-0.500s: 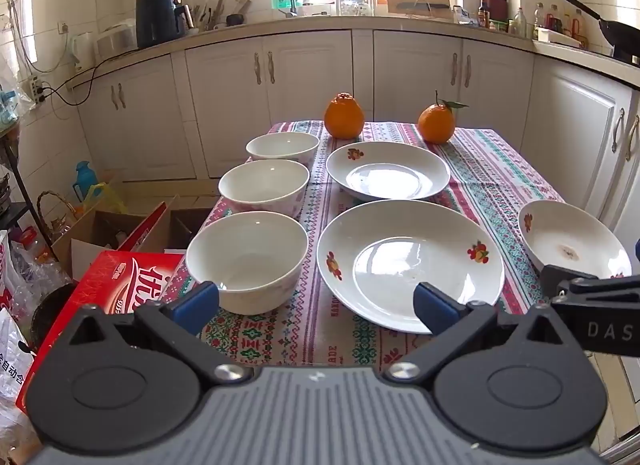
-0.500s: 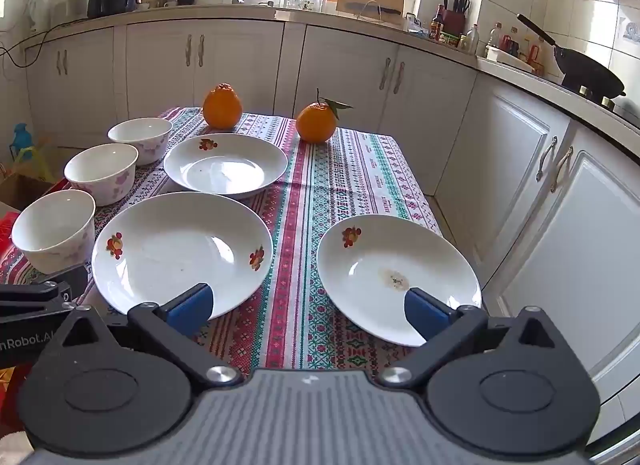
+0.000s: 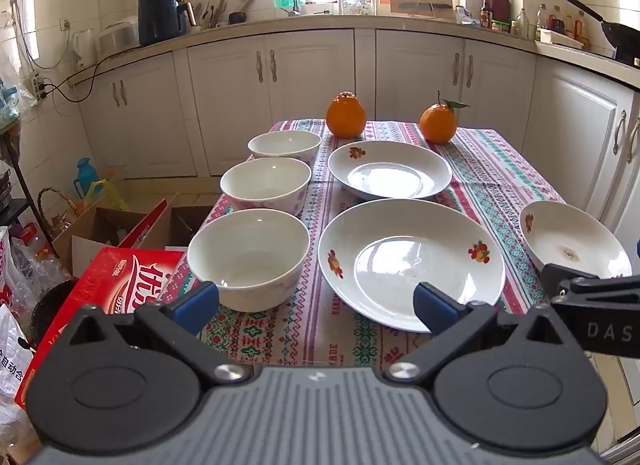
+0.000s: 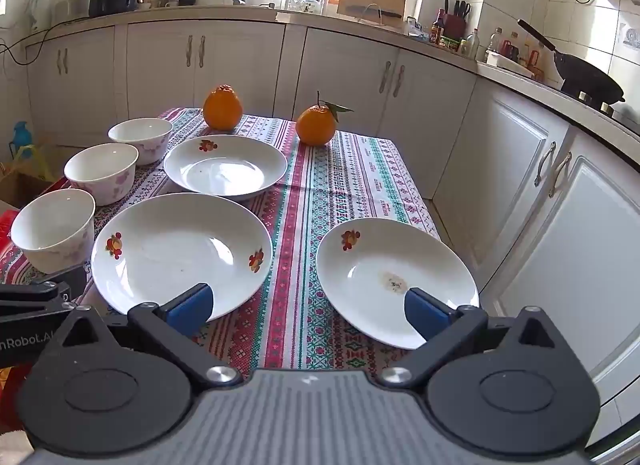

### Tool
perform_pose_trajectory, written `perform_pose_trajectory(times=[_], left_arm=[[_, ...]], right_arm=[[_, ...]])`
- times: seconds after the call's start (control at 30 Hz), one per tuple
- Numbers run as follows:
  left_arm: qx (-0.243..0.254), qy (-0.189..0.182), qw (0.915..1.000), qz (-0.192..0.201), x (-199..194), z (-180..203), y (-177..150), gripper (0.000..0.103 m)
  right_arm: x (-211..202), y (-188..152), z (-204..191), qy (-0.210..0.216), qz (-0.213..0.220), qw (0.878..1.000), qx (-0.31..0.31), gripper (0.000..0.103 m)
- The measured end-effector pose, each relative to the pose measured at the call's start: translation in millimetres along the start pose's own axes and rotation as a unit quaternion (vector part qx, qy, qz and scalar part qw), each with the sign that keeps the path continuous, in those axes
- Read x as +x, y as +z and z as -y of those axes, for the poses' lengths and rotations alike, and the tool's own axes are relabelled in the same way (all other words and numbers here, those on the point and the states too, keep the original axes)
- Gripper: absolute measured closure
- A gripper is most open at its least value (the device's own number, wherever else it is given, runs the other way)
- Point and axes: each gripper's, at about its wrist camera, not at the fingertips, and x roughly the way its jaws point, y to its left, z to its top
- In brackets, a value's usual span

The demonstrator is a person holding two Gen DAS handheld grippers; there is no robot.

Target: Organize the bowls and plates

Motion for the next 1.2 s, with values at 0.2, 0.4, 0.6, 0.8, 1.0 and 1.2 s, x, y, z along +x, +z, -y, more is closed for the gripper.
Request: perform_pose_trajectory(times=[0.2,0.4,0.6,0.8,1.0,1.2], left_arm=[[0.000,0.000,1.0000,0.000,0.1,0.0,0.0,0.001],[0.000,0.000,1.0000,0.000,-0.6,-1.8,-1.4,0.001],[0.000,0.003,1.0000,0.000,2.6,-2.9,0.2,0.001],[-0.001,0.005,1.0000,-0.001,-1.1,-1.7,-0.5,0.001],[-0.002,0.005,1.0000,-0.001,-1.2,-2.1,-0.4,0.001],[-0.002,0.005,1.0000,-0.001,-1.1,-2.2,-0.5,0.001]], right_arm=[[-0.6,0.3,0.9,0.000,0.001,1.000,0.000,0.000],[-2.3,-0.4,1.0,-0.002,0.005,1.000,-0.002,0.000],[-3.1,-0.9,0.5,0.001,0.009,1.000,-0.003,0.000],[-4.0,-1.0,1.0,0.001,0.009,1.000,-0.003,0.000],[-4.2,-0.8,0.6,0.000,0.010,1.000,-0.003,0.000],[-5.4,-1.0,0.6,0.000,0.012,1.000,-0.004,0.000]])
